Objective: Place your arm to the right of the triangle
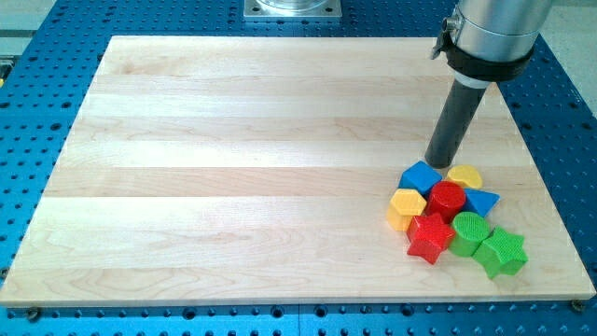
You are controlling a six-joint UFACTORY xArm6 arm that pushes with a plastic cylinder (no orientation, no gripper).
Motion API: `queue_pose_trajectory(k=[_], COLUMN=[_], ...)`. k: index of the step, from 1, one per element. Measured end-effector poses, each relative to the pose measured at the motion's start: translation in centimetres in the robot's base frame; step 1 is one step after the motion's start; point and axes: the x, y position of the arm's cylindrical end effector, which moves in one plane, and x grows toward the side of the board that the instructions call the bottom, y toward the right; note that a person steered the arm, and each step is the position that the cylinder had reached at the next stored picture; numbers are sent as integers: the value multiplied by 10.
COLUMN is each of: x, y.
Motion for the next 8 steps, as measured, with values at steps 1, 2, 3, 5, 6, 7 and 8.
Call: queue_pose_trajectory(k=[1, 2, 3, 5, 6, 7, 8], x=[0, 0, -19, -20, -14, 4, 31], y=[0, 0, 6, 27, 84, 102, 107])
